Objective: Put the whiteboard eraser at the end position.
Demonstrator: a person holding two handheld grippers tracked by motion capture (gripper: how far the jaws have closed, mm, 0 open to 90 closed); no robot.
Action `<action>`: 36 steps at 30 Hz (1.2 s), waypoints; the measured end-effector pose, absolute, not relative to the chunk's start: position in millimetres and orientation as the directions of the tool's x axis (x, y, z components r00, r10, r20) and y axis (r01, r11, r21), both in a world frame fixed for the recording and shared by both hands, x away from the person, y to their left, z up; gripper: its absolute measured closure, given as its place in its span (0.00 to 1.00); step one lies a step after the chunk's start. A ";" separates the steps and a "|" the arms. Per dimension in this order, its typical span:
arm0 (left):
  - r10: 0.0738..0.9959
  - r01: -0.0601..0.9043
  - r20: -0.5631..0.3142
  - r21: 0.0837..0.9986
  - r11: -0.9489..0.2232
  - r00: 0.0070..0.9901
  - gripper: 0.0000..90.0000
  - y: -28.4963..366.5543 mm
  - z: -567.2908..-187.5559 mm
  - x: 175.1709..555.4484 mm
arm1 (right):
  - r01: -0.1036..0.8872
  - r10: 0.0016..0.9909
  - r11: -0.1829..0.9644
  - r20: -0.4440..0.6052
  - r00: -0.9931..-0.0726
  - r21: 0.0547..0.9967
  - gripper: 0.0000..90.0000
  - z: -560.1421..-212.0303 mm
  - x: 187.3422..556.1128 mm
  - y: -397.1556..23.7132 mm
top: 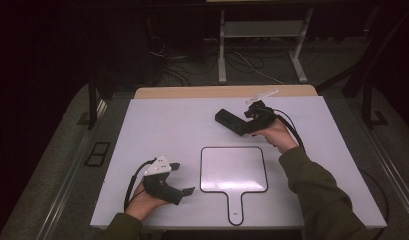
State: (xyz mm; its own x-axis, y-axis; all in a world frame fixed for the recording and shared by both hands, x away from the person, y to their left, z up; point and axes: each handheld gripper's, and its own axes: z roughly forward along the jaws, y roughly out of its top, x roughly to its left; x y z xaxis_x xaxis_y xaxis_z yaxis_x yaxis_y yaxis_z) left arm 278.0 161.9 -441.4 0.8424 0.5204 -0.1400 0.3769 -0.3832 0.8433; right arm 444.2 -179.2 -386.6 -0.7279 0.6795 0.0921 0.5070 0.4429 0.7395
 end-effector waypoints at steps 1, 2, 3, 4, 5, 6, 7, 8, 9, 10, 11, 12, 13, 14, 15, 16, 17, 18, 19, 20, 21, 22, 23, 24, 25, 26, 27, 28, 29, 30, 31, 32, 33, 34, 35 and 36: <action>0.521 0.377 -0.140 0.843 -0.383 0.842 0.00 161.7 -441.4 277.8 | 0.515 0.687 0.436 0.097 -0.720 0.738 0.21 -386.7 441.1 -180.9; 0.520 0.377 -0.141 0.843 -0.383 0.842 0.00 161.6 -441.4 277.7 | 0.521 0.691 0.429 0.104 -0.716 0.738 0.21 -387.1 438.3 -182.7; 0.518 0.374 -0.137 0.843 -0.387 0.844 0.00 161.8 -441.3 278.0 | 0.515 0.684 0.426 0.108 -0.722 0.744 0.21 -387.6 435.7 -185.2; 0.517 0.374 -0.137 0.843 -0.387 0.845 0.00 161.7 -441.3 278.0 | 0.514 0.679 0.417 0.120 -0.725 0.749 0.21 -387.8 432.5 -187.3; 0.517 0.374 -0.137 0.843 -0.388 0.845 0.00 161.5 -441.4 277.9 | 0.514 0.678 0.408 0.127 -0.724 0.754 0.21 -387.9 429.4 -189.4; 0.517 0.374 -0.137 0.842 -0.387 0.845 0.00 161.5 -441.3 277.8 | 0.514 0.678 0.403 0.131 -0.724 0.757 0.21 -387.8 426.1 -191.3; 0.517 0.374 -0.137 0.843 -0.387 0.845 0.00 161.6 -441.3 277.8 | 0.512 0.680 0.399 0.128 -0.722 0.761 0.21 -387.9 422.7 -193.0; 0.517 0.373 -0.136 0.843 -0.387 0.845 0.00 161.6 -441.2 277.8 | 0.512 0.684 0.396 0.127 -0.718 0.762 0.21 -388.0 418.9 -194.6; 0.518 0.372 -0.135 0.843 -0.388 0.845 0.00 161.6 -441.2 277.8 | 0.511 0.686 0.389 0.129 -0.716 0.766 0.20 -388.4 415.5 -196.2; 0.519 0.373 -0.135 0.843 -0.387 0.844 0.00 161.7 -441.2 277.8 | 0.510 0.688 0.385 0.129 -0.714 0.769 0.20 -388.8 412.3 -197.8; 0.520 0.374 -0.136 0.844 -0.385 0.843 0.00 161.6 -441.2 277.7 | 0.510 0.690 0.384 0.127 -0.712 0.770 0.20 -389.0 408.1 -200.0; 0.519 0.373 -0.135 0.843 -0.387 0.844 0.00 161.6 -441.1 277.7 | 0.508 0.691 0.382 0.127 -0.712 0.772 0.20 -389.3 405.7 -201.3; 0.518 0.372 -0.135 0.843 -0.387 0.844 0.00 161.5 -441.1 277.7 | 0.507 0.692 0.379 0.127 -0.711 0.774 0.20 -389.6 402.4 -203.0; 0.519 0.372 -0.136 0.845 -0.383 0.844 0.00 161.1 -441.2 277.6 | 0.501 0.693 0.376 0.122 -0.711 0.780 0.20 -390.0 399.4 -204.4; 0.520 0.371 -0.134 0.845 -0.385 0.844 0.00 161.0 -441.1 277.4 | 0.501 0.693 0.375 0.124 -0.711 0.780 0.20 -390.0 396.3 -205.6; 0.519 0.371 -0.134 0.845 -0.384 0.844 0.00 161.0 -441.0 277.1 | 0.501 0.694 0.376 0.121 -0.710 0.780 0.20 -389.9 393.3 -206.7; 0.518 0.371 -0.134 0.844 -0.387 0.845 0.00 161.3 -440.7 277.0 | 0.499 0.696 0.381 0.114 -0.709 0.779 0.20 -389.6 390.6 -208.2; 0.519 0.371 -0.133 0.844 -0.387 0.844 0.00 161.6 -440.5 276.8 | 0.497 0.695 0.382 0.112 -0.710 0.779 0.20 -389.7 387.5 -209.7; 0.521 0.373 -0.137 0.846 -0.381 0.842 0.00 161.7 -440.6 276.5 | 0.497 0.694 0.379 0.115 -0.711 0.781 0.20 -389.5 383.8 -211.4; 0.522 0.374 -0.137 0.844 -0.383 0.842 0.00 162.1 -440.3 276.6 | 0.489 0.688 0.379 0.115 -0.717 0.785 0.20 -390.0 380.1 -213.5; 0.522 0.374 -0.136 0.845 -0.383 0.842 0.00 162.2 -440.3 276.8 | 0.488 0.685 0.375 0.119 -0.719 0.788 0.20 -390.6 376.6 -215.5; 0.522 0.374 -0.137 0.845 -0.381 0.842 0.00 162.2 -440.3 276.8 | 0.488 0.684 0.376 0.120 -0.719 0.788 0.20 -391.4 373.6 -217.3; 0.522 0.375 -0.138 0.845 -0.381 0.842 0.00 162.1 -440.3 276.7 | 0.487 0.686 0.376 0.117 -0.719 0.788 0.20 -392.0 370.3 -218.7; 0.523 0.373 -0.135 0.846 -0.381 0.842 0.00 162.0 -440.3 276.6 | 0.484 0.684 0.376 0.116 -0.720 0.790 0.20 -392.8 366.9 -220.2; 0.523 0.374 -0.138 0.846 -0.379 0.841 0.00 161.8 -440.3 276.2 | 0.478 0.684 0.375 0.111 -0.721 0.794 0.20 -393.6 363.8 -221.7; 0.522 0.374 -0.137 0.846 -0.379 0.842 0.00 161.7 -440.1 276.0 | 0.476 0.684 0.375 0.109 -0.721 0.795 0.20 -394.2 360.7 -223.0; 0.522 0.373 -0.137 0.847 -0.379 0.842 0.00 161.7 -440.0 275.9 | 0.472 0.681 0.377 0.107 -0.725 0.797 0.20 -395.2 357.3 -224.9; 0.522 0.372 -0.135 0.847 -0.380 0.842 0.00 161.8 -439.9 275.9 | 0.470 0.680 0.376 0.107 -0.725 0.798 0.20 -395.9 355.4 -225.9; 0.523 0.372 -0.136 0.847 -0.379 0.841 0.00 161.9 -439.8 275.7 | 0.467 0.682 0.375 0.104 -0.724 0.801 0.20 -396.9 353.0 -227.2; 0.523 0.372 -0.136 0.848 -0.378 0.841 0.00 162.1 -439.7 275.7 | 0.466 0.682 0.373 0.104 -0.724 0.802 0.20 -397.9 350.9 -228.6; 0.523 0.372 -0.136 0.847 -0.379 0.842 0.00 162.4 -439.6 275.8 | 0.468 0.685 0.372 0.104 -0.721 0.802 0.20 -398.8 349.2 -230.0; 0.523 0.372 -0.137 0.848 -0.377 0.841 0.00 162.3 -439.6 275.7 | 0.467 0.686 0.371 0.102 -0.720 0.803 0.19 -399.6 347.5 -231.3; 0.523 0.372 -0.136 0.848 -0.377 0.841 0.00 162.3 -439.5 275.7 | 0.469 0.691 0.365 0.103 -0.715 0.804 0.19 -400.5 345.7 -232.5; 0.523 0.372 -0.136 0.848 -0.377 0.841 0.00 162.2 -439.6 275.7 | 0.472 0.693 0.359 0.109 -0.713 0.805 0.19 -401.3 343.6 -233.8; 0.522 0.371 -0.136 0.848 -0.378 0.842 0.00 162.3 -439.5 275.7 | 0.470 0.693 0.353 0.111 -0.712 0.809 0.19 -402.5 341.4 -235.0; 0.522 0.371 -0.136 0.848 -0.378 0.842 0.00 162.4 -439.5 275.7 | 0.468 0.689 0.353 0.113 -0.716 0.810 0.19 -403.6 339.1 -236.3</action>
